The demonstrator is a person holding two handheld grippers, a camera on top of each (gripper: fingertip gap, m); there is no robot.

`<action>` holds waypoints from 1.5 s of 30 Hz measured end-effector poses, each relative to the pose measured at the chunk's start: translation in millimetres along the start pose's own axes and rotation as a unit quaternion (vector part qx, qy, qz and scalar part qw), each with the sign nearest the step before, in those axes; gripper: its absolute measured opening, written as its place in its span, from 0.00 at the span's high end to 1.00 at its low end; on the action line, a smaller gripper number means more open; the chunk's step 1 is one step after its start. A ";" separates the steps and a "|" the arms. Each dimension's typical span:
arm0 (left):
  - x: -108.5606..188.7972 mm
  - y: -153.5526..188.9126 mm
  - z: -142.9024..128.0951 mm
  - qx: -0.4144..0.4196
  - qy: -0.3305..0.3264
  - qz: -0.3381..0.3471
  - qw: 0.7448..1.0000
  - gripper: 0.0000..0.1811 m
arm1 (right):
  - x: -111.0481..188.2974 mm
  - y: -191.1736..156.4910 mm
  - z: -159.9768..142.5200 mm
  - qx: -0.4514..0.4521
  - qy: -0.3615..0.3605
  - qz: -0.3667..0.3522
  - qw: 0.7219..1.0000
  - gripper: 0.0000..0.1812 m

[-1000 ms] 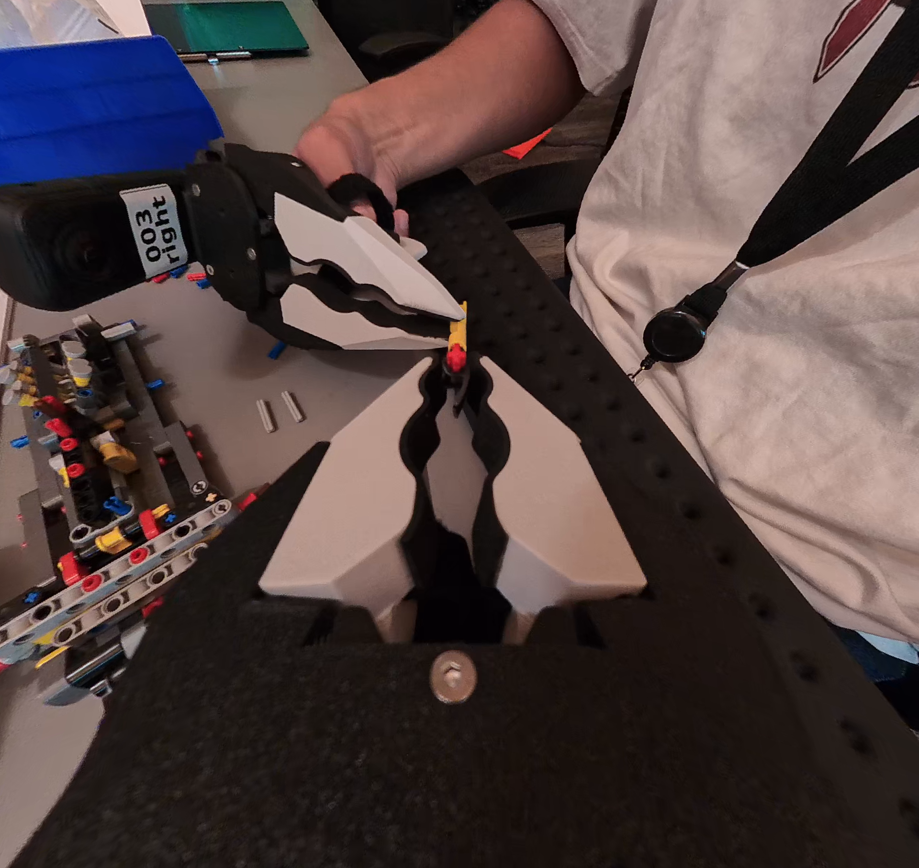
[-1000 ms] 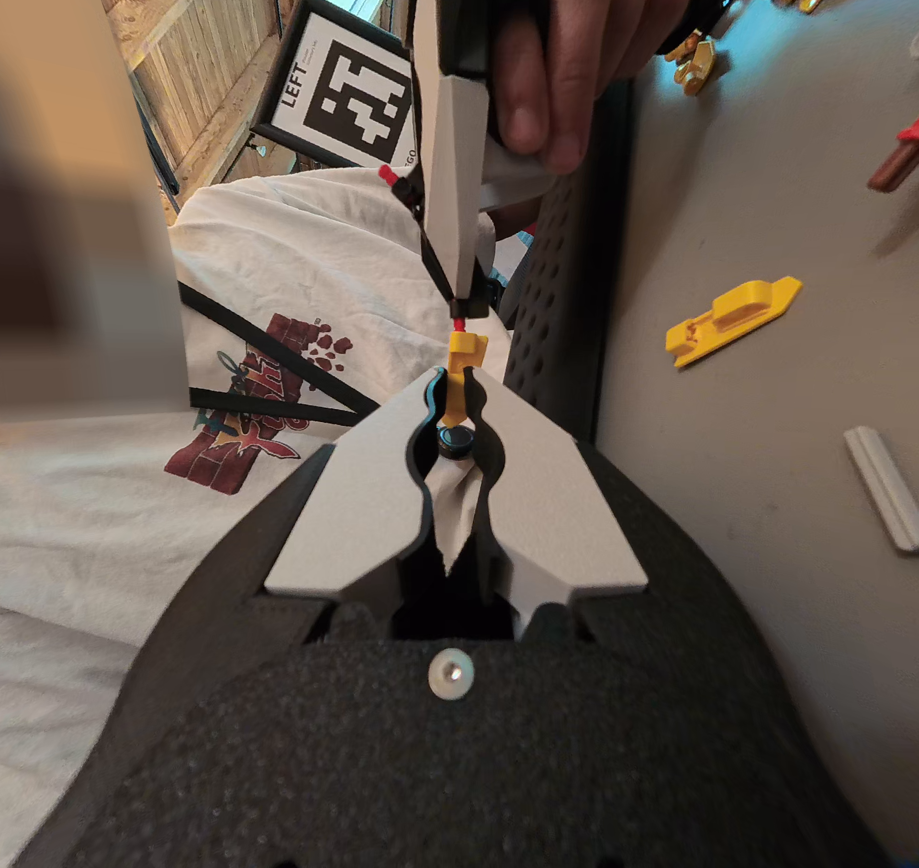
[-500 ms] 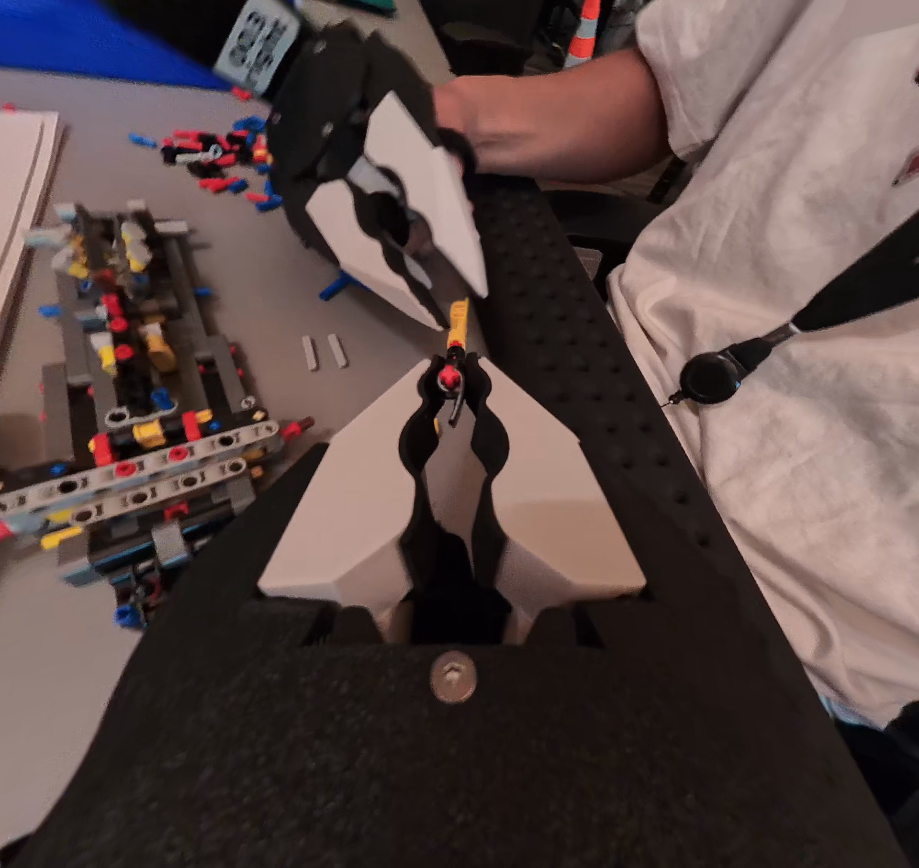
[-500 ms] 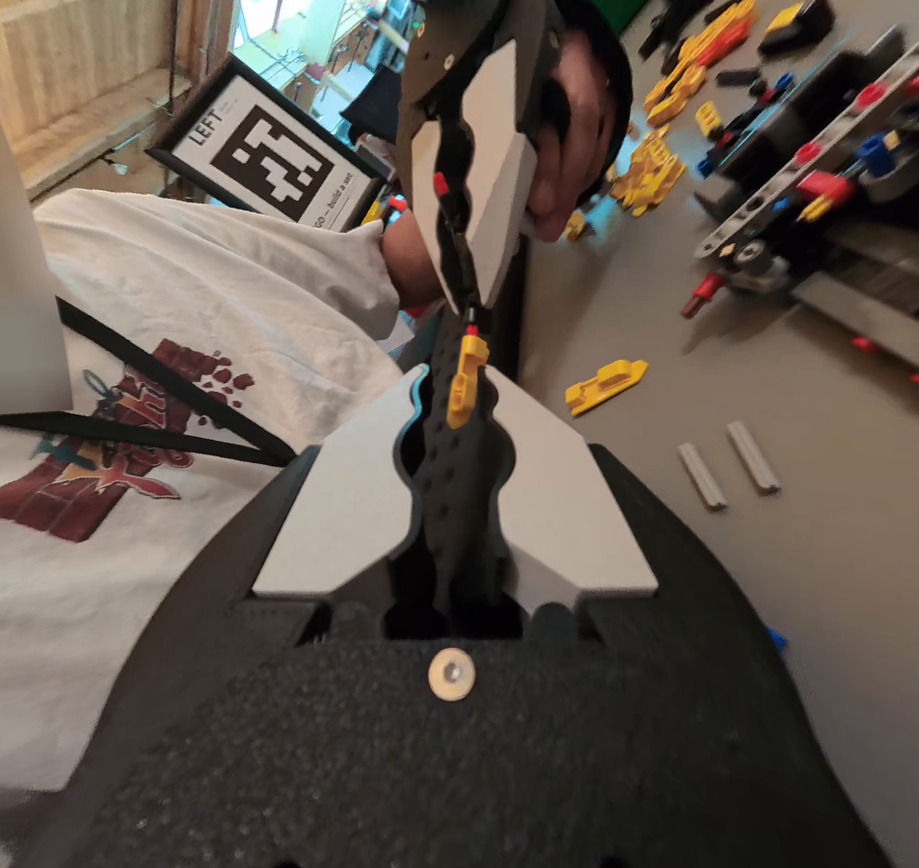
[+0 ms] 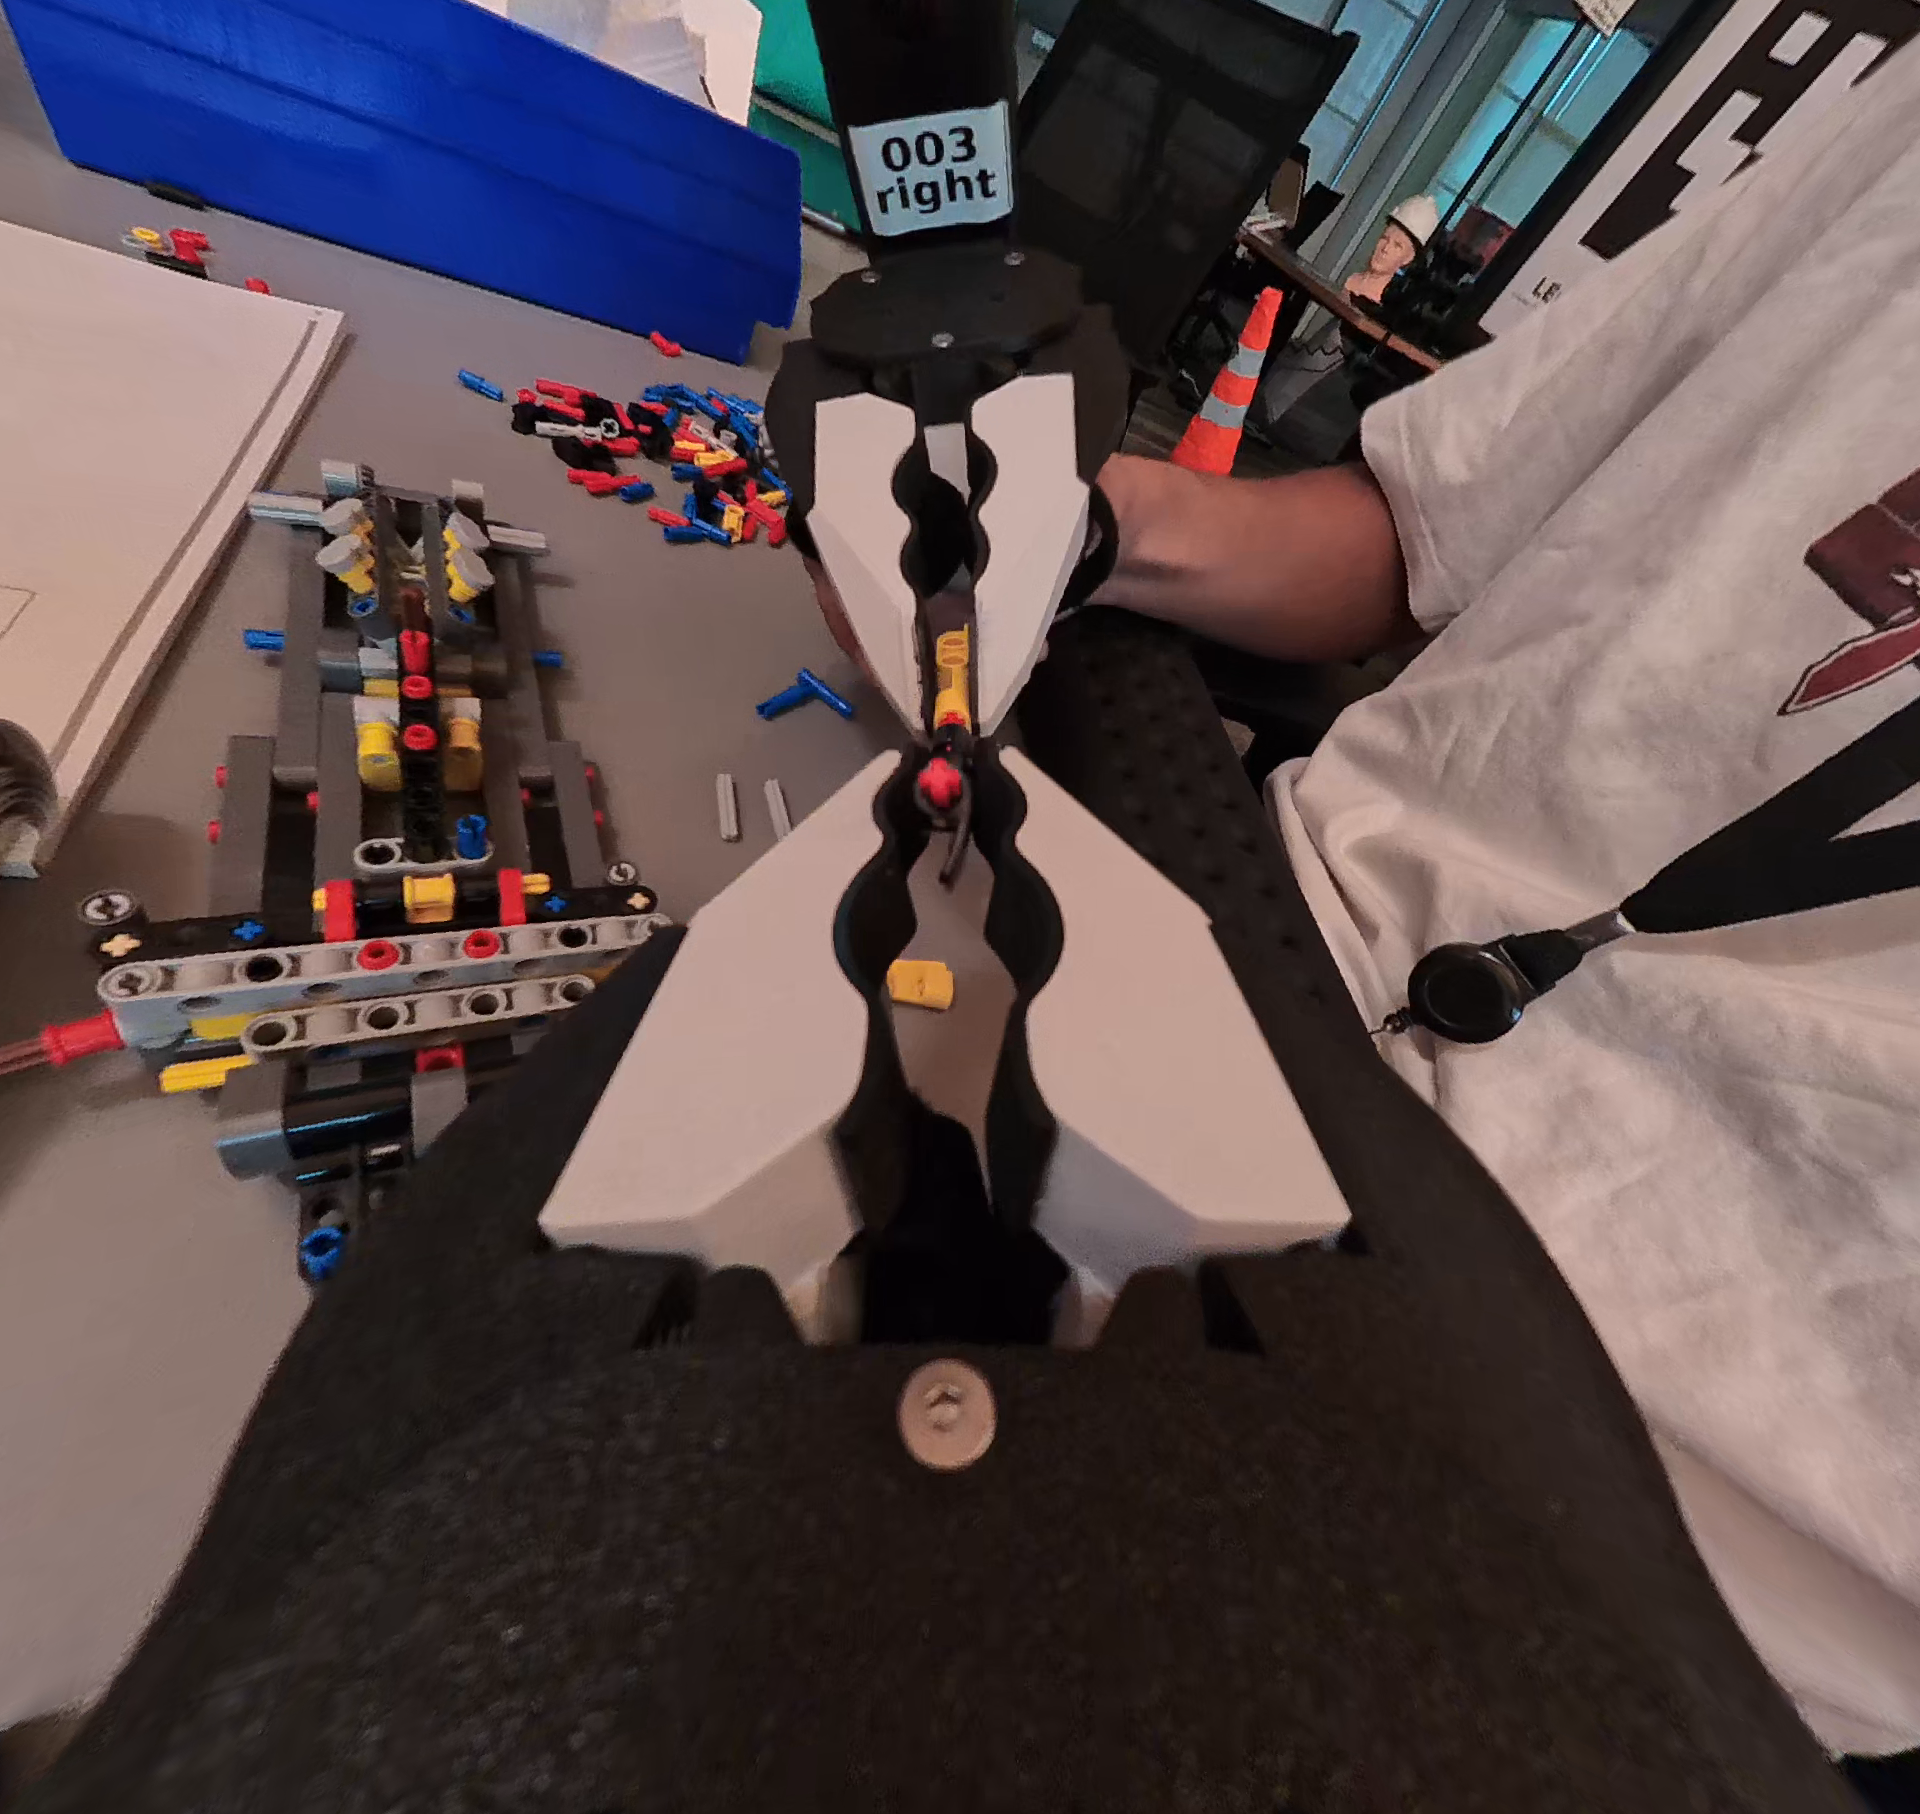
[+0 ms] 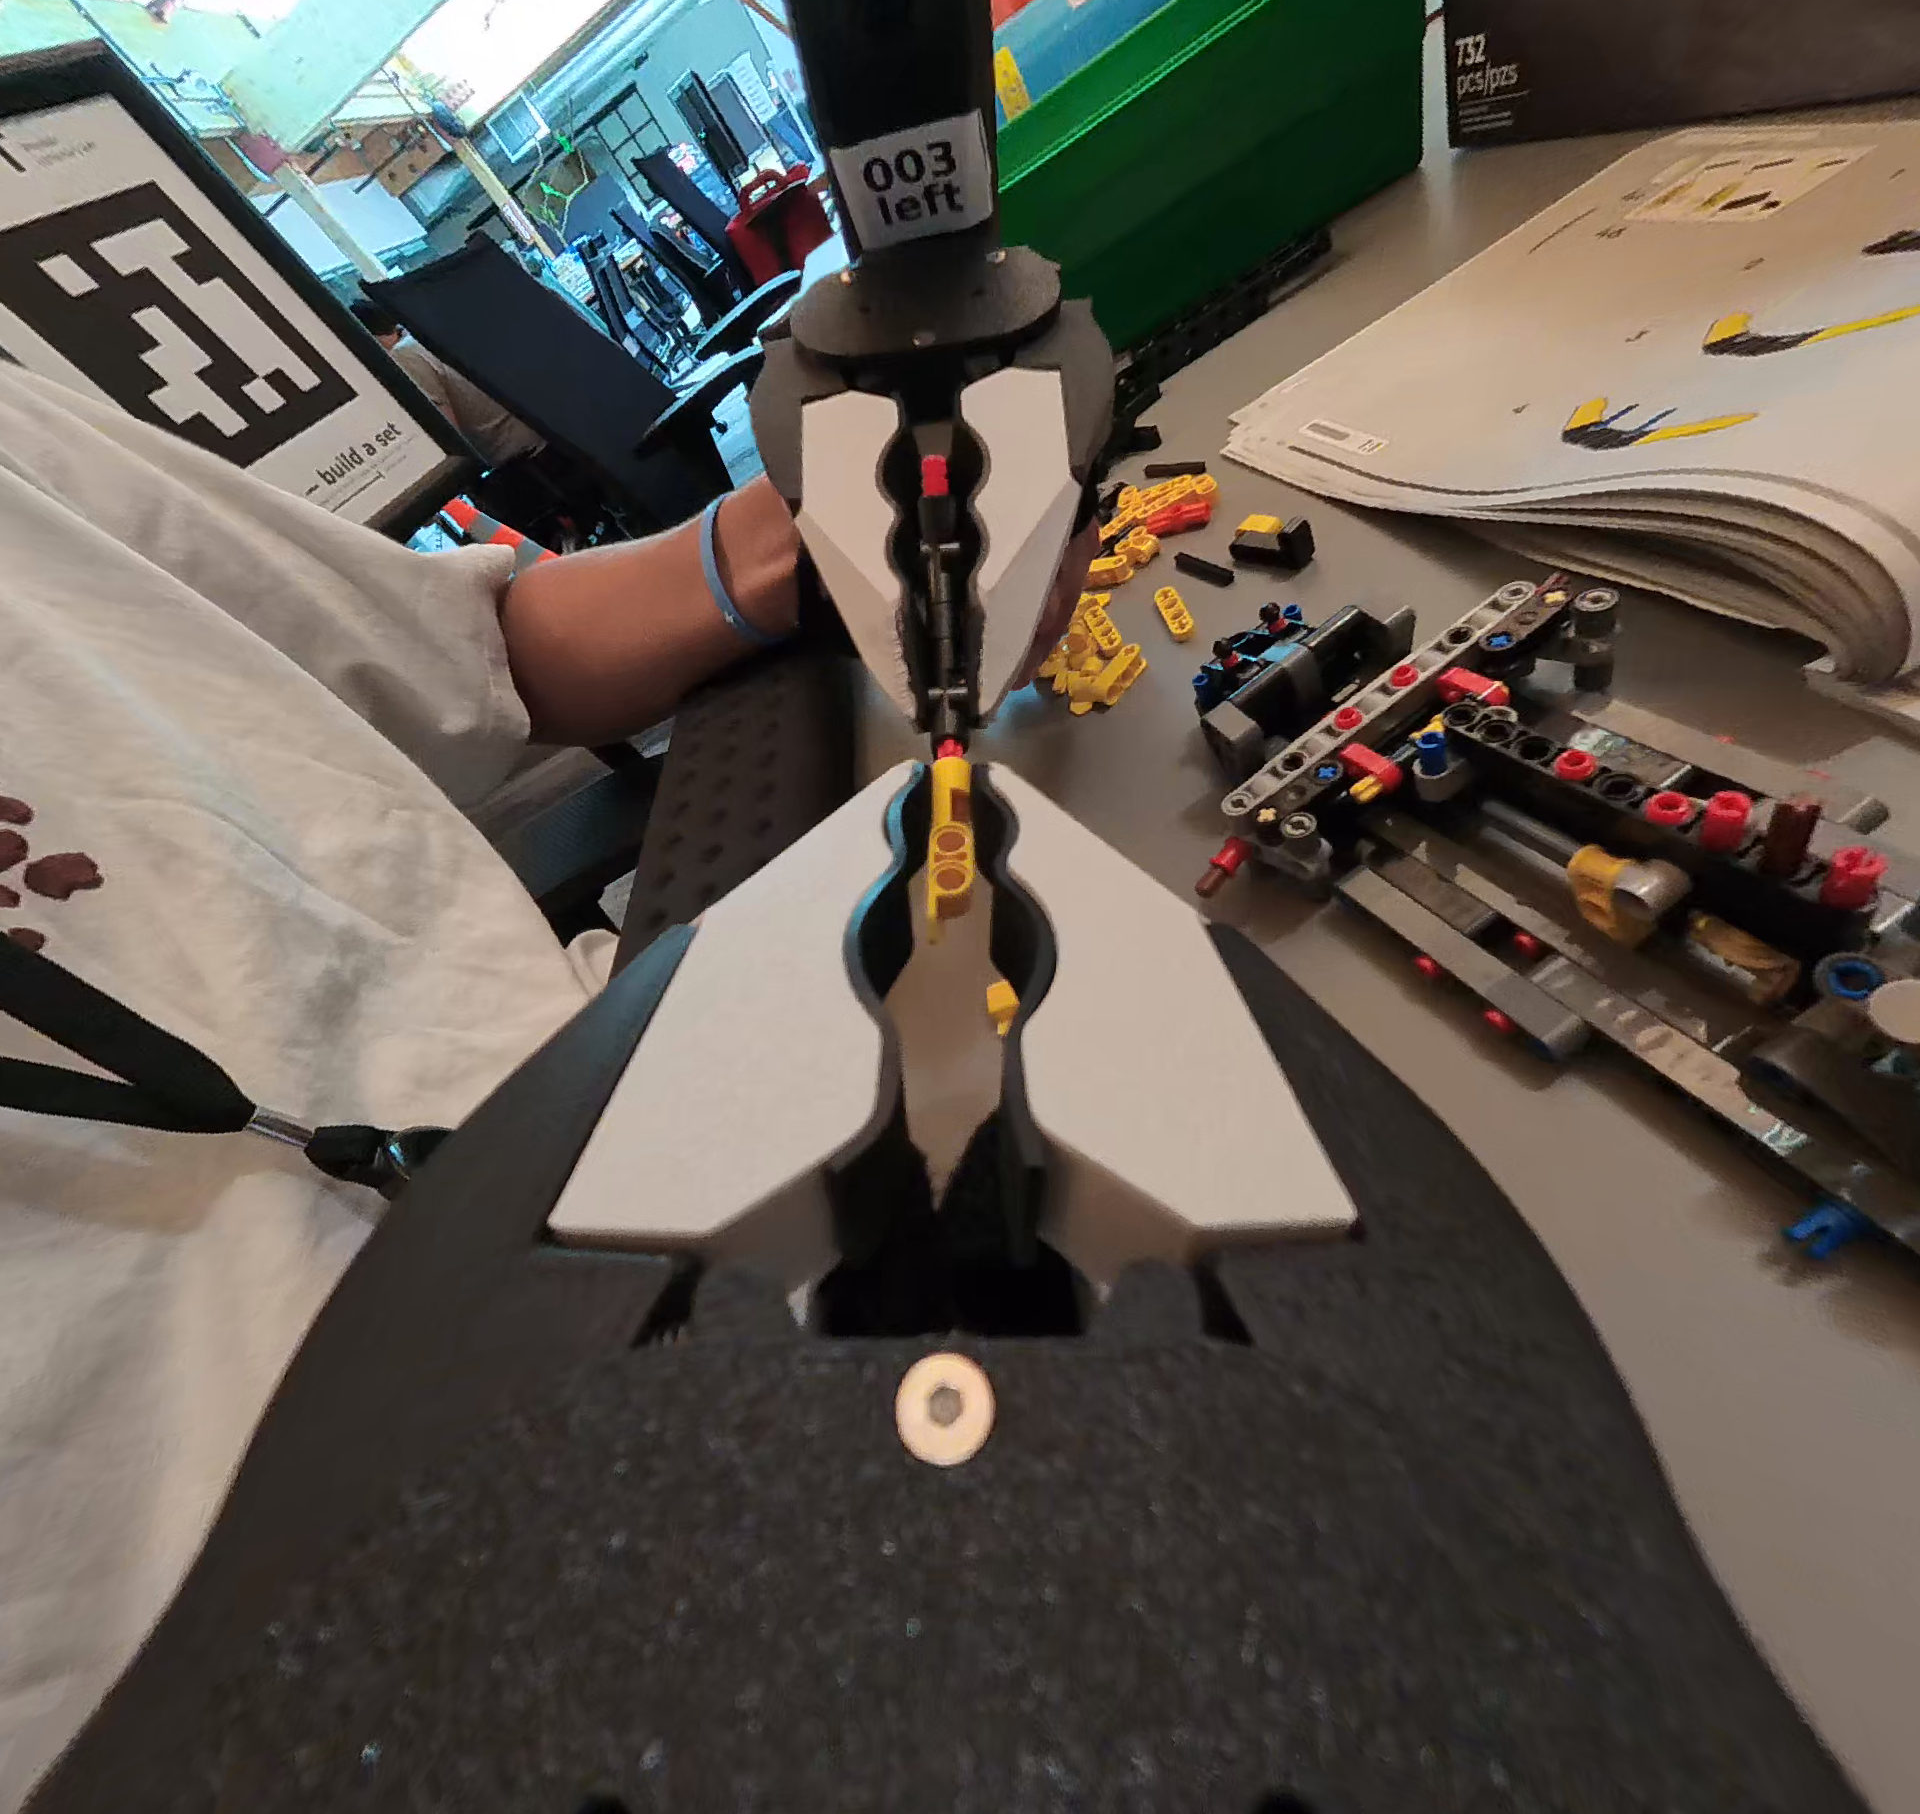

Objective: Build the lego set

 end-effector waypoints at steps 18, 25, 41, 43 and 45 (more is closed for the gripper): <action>2.1 -1.6 7.6 0.014 0.036 -0.013 0.999 0.96 | 6.1 -0.7 6.8 0.004 0.025 0.004 1.000 0.97; 0.3 0.8 4.3 0.005 0.019 -0.022 1.000 0.96 | 4.4 -3.3 3.5 0.013 -0.002 0.005 1.000 0.97; -4.7 0.9 -2.2 -0.016 -0.008 -0.007 1.000 0.96 | 0.1 -1.4 -1.8 0.000 -0.027 0.009 1.000 0.97; -5.0 1.3 -2.0 -0.014 -0.006 -0.011 1.000 0.96 | 0.6 -2.0 -1.5 0.003 -0.026 0.009 1.000 0.97; -6.0 0.6 -2.9 -0.014 -0.009 -0.010 1.000 0.96 | -0.2 -1.1 -2.9 0.002 -0.031 0.007 0.999 0.97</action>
Point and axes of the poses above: each gripper's, where its closed fingertips meet, x back along the fingers, z out of its top, y = z × x across the jaws, the point moved 4 cm from there along x, back along the fingers, and after that the axes turned 7 degrees about -y, right-handed, at the moved point
